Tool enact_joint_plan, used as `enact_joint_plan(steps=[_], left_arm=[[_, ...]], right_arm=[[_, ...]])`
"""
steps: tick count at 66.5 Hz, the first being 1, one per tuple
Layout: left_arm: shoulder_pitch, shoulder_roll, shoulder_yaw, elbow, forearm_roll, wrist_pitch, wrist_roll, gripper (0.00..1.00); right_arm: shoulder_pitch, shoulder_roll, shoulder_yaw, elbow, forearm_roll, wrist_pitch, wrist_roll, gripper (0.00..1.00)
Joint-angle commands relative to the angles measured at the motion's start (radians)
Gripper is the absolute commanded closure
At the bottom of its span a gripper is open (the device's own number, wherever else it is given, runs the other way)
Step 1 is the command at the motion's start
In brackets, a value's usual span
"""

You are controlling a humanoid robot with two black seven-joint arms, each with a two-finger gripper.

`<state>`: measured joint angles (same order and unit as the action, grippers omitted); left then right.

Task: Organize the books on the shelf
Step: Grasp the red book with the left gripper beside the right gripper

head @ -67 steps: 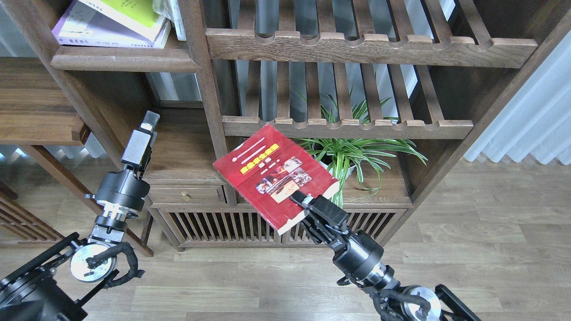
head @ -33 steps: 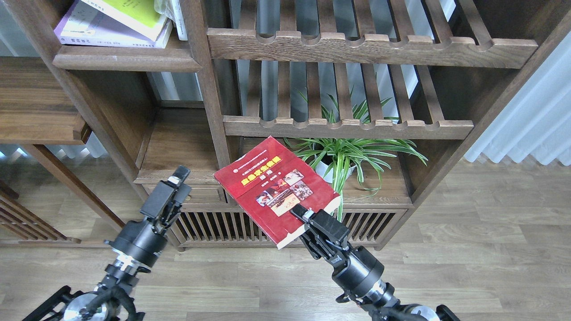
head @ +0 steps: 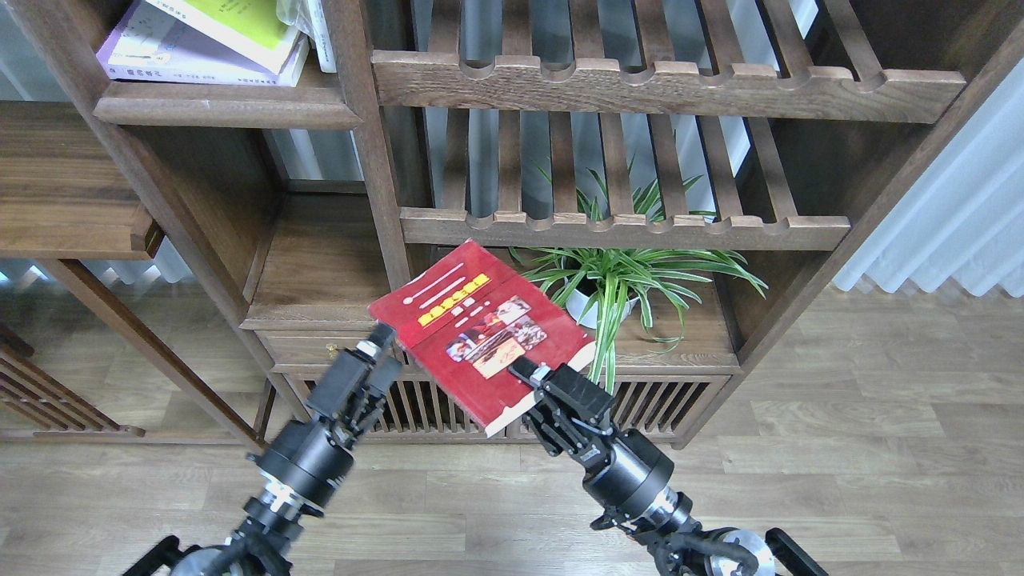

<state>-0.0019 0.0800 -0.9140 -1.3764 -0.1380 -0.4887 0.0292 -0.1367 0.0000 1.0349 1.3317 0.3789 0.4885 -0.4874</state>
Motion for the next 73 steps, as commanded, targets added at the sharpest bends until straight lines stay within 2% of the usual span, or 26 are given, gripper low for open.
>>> enact_joint_plan(steps=[1, 20, 29, 37, 43, 47, 51, 53, 73], left_arm=[[0.003, -0.003, 0.021, 0.000, 0.001, 0.000, 0.006, 0.00], [0.003, -0.032, 0.043, 0.053, 0.003, 0.000, 0.012, 0.00], [0.002, -0.022, 0.076, 0.053, 0.001, 0.000, 0.009, 0.10], [0.000, -0.022, 0.099, 0.054, 0.001, 0.000, 0.009, 0.10], [0.000, -0.022, 0.103, 0.054, 0.001, 0.000, 0.008, 0.15], [-0.001, -0.025, 0.103, 0.054, 0.001, 0.000, 0.008, 0.12], [-0.009, -0.026, 0.093, 0.057, 0.003, 0.000, 0.006, 0.03], [-0.009, -0.023, 0.090, 0.056, 0.001, 0.000, 0.006, 0.01], [0.002, -0.014, 0.061, 0.053, -0.032, 0.000, -0.003, 0.00]], right_arm=[[0.000, 0.000, -0.022, -0.002, -0.003, 0.000, 0.000, 0.94], [-0.003, 0.000, -0.055, -0.009, -0.008, 0.000, -0.001, 0.94], [-0.011, 0.000, -0.065, -0.009, -0.009, 0.000, -0.001, 0.94], [-0.015, 0.000, -0.075, -0.009, -0.011, 0.000, -0.001, 0.94], [-0.015, 0.000, -0.075, -0.009, -0.011, 0.000, -0.001, 0.94], [-0.015, 0.000, -0.073, -0.011, -0.011, 0.000, -0.001, 0.94], [-0.015, 0.000, -0.072, -0.011, -0.011, 0.000, -0.001, 0.94], [-0.015, 0.000, -0.070, -0.011, -0.009, 0.000, -0.001, 0.94], [-0.015, 0.000, -0.065, -0.012, -0.005, 0.000, -0.001, 0.94]])
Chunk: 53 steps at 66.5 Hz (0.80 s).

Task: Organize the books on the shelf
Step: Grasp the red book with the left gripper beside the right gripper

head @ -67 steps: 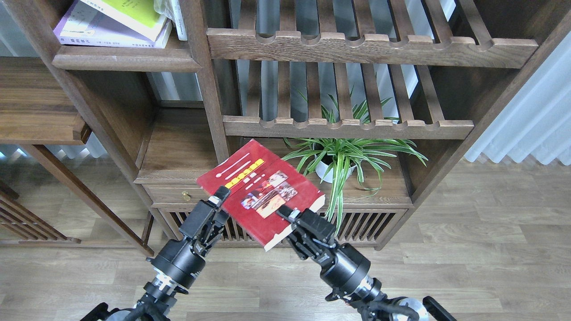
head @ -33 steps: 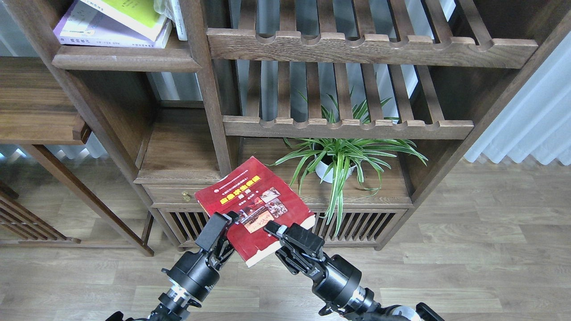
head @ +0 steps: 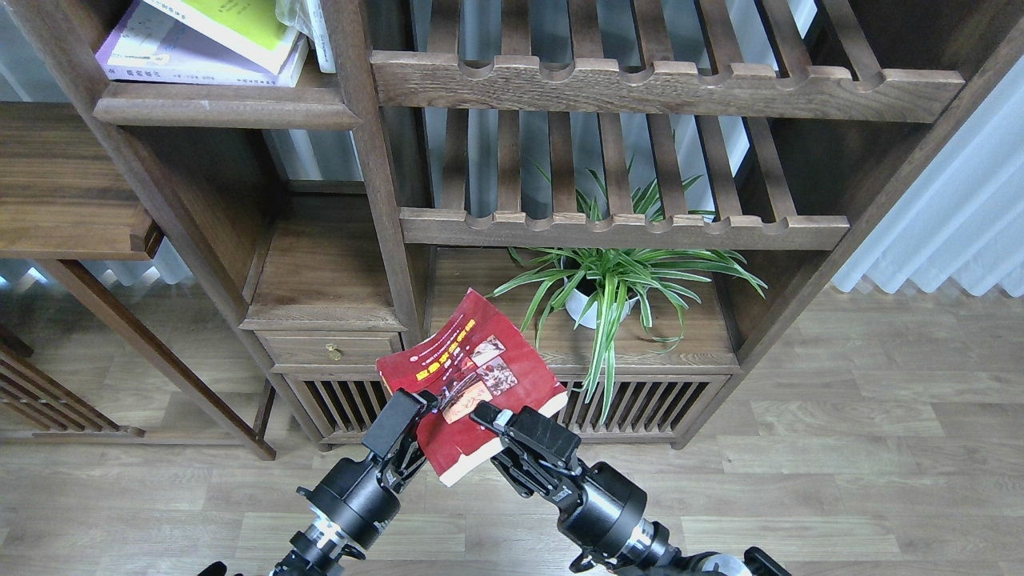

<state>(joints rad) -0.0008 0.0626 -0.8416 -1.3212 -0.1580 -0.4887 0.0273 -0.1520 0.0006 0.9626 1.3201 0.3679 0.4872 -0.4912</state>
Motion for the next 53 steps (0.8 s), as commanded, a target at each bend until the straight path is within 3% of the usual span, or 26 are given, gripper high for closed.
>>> enact_joint_plan(steps=[1, 31, 53], left_arm=[[0.001, 0.003, -0.011, -0.003, -0.012, 0.000, -0.001, 0.00], [0.048, 0.111, -0.004, -0.059, -0.067, 0.000, 0.000, 0.01], [0.051, 0.198, 0.042, -0.059, -0.072, 0.000, 0.002, 0.01]], right_arm=[[0.000, -0.001, 0.007, -0.001, 0.006, 0.001, 0.002, 0.94], [0.058, -0.114, -0.007, -0.028, 0.034, 0.001, 0.002, 0.95], [0.199, -0.266, -0.169, -0.078, 0.100, 0.001, 0.002, 0.94]])
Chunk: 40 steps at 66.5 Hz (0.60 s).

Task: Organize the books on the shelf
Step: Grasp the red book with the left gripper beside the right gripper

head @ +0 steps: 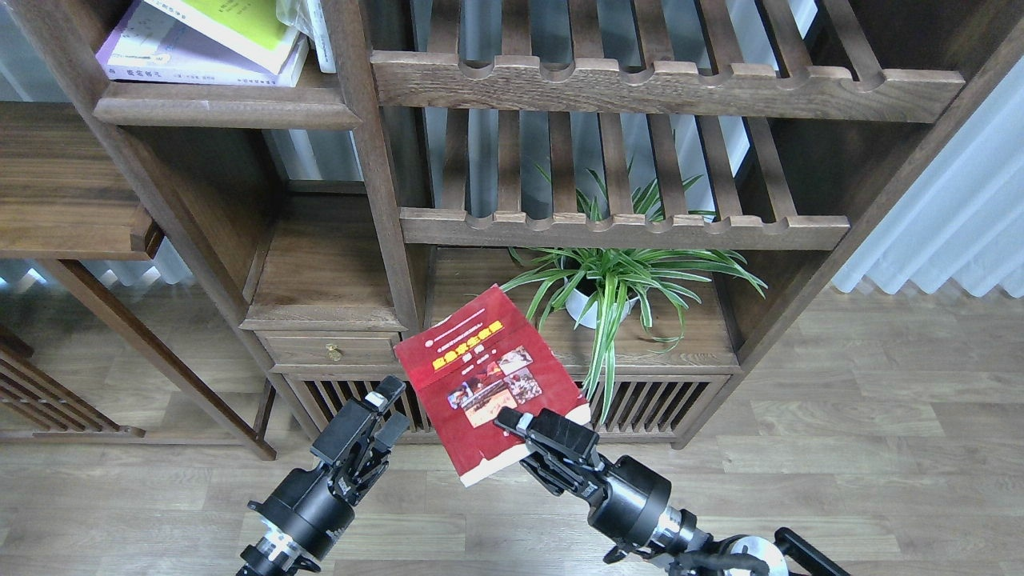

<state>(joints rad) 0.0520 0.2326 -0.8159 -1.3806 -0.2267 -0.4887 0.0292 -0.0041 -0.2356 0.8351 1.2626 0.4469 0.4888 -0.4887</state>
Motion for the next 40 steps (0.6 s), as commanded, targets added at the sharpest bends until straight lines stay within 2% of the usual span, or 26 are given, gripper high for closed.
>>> enact_joint_plan(steps=[1, 24, 40], left_arm=[[-0.001, 0.030, 0.020, 0.000, -0.003, 0.000, 0.000, 0.01], [-0.029, 0.047, 0.080, 0.000, -0.033, 0.000, 0.001, 0.02], [-0.037, 0.102, 0.124, 0.003, -0.045, 0.000, 0.001, 0.04]], right_arm=[[0.055, -0.030, -0.044, -0.022, 0.022, 0.000, 0.000, 0.94], [0.112, -0.022, -0.140, -0.029, 0.035, 0.000, 0.000, 0.94], [0.116, -0.021, -0.180, -0.029, 0.044, 0.000, 0.000, 0.94]])
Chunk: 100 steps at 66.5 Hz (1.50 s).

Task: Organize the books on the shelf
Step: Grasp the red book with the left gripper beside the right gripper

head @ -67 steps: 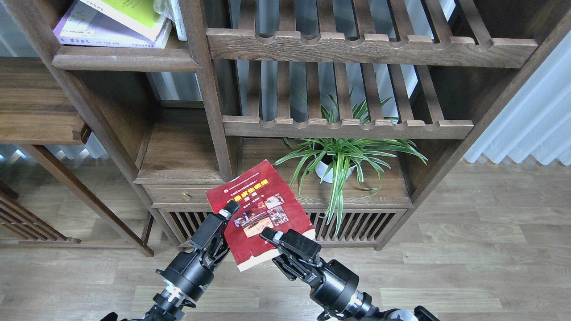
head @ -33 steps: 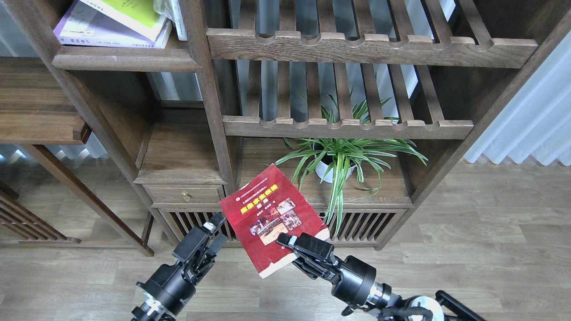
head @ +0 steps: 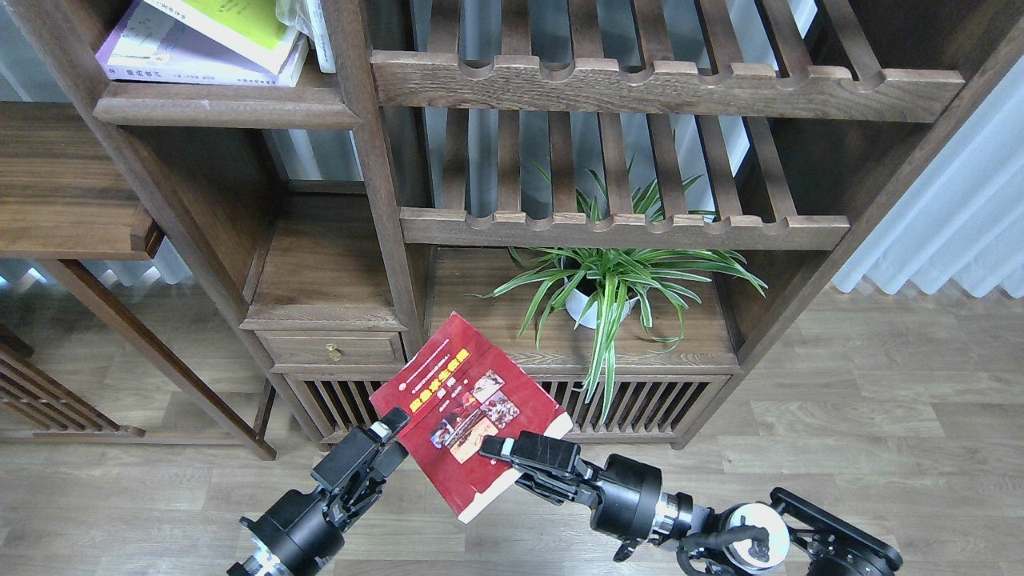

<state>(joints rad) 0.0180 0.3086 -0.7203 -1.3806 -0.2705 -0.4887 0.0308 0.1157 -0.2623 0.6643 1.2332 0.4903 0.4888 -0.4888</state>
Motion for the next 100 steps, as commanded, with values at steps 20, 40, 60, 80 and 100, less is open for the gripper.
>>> enact_joint_plan(steps=[20, 40, 60, 80, 100], left_arm=[[-0.010, 0.024, 0.064, 0.014, -0.003, 0.000, 0.000, 0.04], [-0.047, 0.001, 0.073, 0.035, -0.003, 0.000, 0.000, 0.16], [-0.066, -0.002, 0.078, 0.061, -0.004, 0.000, 0.011, 0.66], [-0.090, 0.001, 0.099, 0.061, -0.006, 0.000, 0.027, 0.93], [-0.090, 0.041, 0.085, 0.057, -0.004, 0.000, 0.032, 0.94]], right_arm=[[-0.013, 0.011, -0.032, 0.003, -0.004, 0.000, 0.000, 0.94], [-0.039, 0.011, -0.045, 0.005, -0.009, 0.000, 0.000, 0.94], [-0.057, 0.011, -0.045, 0.009, -0.012, 0.000, 0.000, 0.94], [-0.064, 0.009, -0.029, 0.008, -0.015, 0.000, 0.000, 0.94], [-0.015, 0.009, 0.032, -0.083, -0.059, 0.000, 0.000, 0.11]])
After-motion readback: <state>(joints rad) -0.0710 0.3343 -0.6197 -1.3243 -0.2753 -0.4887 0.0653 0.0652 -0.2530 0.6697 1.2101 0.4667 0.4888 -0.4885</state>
